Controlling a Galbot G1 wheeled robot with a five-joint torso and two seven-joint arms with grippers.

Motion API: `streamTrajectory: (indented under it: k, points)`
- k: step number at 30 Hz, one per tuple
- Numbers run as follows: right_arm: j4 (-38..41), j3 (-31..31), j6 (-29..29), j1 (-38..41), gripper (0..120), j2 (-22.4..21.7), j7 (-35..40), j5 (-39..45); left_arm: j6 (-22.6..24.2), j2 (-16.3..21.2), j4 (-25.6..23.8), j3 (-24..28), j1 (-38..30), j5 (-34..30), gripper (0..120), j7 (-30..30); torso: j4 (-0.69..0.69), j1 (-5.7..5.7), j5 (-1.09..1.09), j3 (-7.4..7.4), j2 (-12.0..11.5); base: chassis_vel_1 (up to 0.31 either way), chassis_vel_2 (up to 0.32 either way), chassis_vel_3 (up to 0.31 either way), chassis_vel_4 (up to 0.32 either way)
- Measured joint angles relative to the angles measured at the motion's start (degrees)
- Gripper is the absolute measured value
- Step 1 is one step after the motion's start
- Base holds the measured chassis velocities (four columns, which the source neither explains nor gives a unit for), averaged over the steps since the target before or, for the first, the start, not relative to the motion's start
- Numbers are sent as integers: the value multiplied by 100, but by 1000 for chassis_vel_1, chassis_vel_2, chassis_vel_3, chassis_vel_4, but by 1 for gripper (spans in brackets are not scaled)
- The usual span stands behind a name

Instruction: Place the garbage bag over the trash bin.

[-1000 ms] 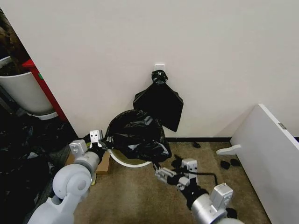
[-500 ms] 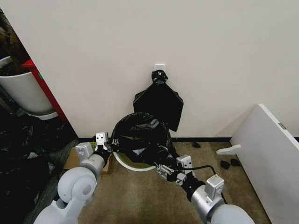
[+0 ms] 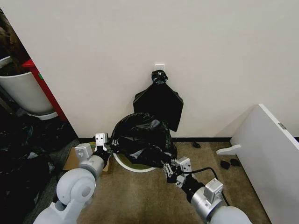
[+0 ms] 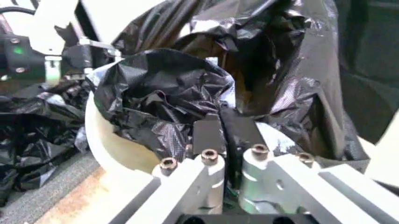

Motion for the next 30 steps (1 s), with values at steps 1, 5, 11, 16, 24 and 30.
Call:
streamTrajectory:
  k: [1, 5, 11, 16, 24, 30]
  points:
    - [0, 0, 0, 0, 0, 0, 0, 0, 0, 0, 0, 0, 0, 0, 1, 0, 0, 0, 0, 0, 0, 0, 0, 0, 0]
    - [-818, 91, 1650, -60, 0, 6, -1515, -309, 0, 16, -16, -139, -37, -190, 1, -74, 0, 0, 0, 0, 0, 0, 0, 0, 0]
    - [-1924, 314, 3292, 38, 0, 205, -4292, -223, 58, 0, -82, -305, -88, -640, 1, -200, 0, 0, 0, 0, 0, 0, 0, 0, 0]
    - [-2633, 380, 3602, 282, 0, 570, -4926, -742, 280, -89, -210, -408, -146, -1359, 1, -401, 0, 0, 0, 0, 0, 0, 0, 0, 0]
    - [-3524, 715, 4138, 794, 0, 896, -4174, -2529, 672, -165, -408, -473, -185, -2261, 1, -727, -1, 0, 0, 0, 0, 0, 0, 0, 0]
    - [-4180, 1197, 4583, 1129, 0, 985, -3349, -3674, 765, -69, -438, -479, -153, -2227, 1, -776, 1, 0, 1, 0, 0, 0, 0, 0, 0]
